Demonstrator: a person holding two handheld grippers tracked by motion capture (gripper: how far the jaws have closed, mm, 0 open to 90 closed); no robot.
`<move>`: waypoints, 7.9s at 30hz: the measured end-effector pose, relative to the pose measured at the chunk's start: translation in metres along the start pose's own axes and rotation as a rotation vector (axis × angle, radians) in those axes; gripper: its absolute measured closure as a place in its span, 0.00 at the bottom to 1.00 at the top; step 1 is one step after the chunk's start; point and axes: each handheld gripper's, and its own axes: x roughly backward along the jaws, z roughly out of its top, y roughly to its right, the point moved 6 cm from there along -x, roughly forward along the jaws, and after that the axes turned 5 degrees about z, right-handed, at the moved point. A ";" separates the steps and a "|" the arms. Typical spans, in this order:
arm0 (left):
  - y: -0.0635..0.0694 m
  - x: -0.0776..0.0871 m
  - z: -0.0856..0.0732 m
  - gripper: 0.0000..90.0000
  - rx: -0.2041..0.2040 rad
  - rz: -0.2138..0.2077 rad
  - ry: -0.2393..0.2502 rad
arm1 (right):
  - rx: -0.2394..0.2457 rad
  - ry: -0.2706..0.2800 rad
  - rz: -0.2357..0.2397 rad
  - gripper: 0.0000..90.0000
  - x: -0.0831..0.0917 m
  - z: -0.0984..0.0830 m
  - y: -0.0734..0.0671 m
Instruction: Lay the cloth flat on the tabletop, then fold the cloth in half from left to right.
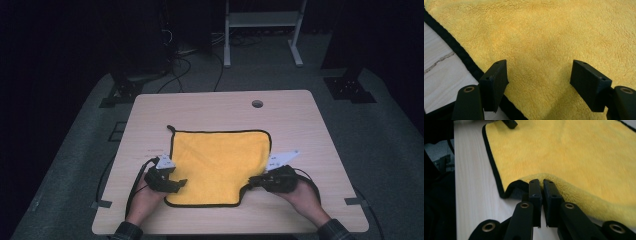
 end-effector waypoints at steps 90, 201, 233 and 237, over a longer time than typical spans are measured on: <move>-0.046 0.003 -0.002 0.04 0.128 0.126 0.044 | -0.447 0.016 -0.626 0.00 0.083 -0.118 0.135; -0.015 -0.008 0.068 0.95 0.246 -0.184 0.260 | -0.429 0.014 -0.610 0.00 0.081 -0.117 0.132; 0.041 -0.056 0.121 0.95 0.136 -0.315 0.243 | -0.429 0.014 -0.610 0.00 0.081 -0.117 0.132; 0.048 -0.060 0.128 0.95 0.121 -0.331 0.244 | -0.429 0.014 -0.610 0.00 0.081 -0.117 0.132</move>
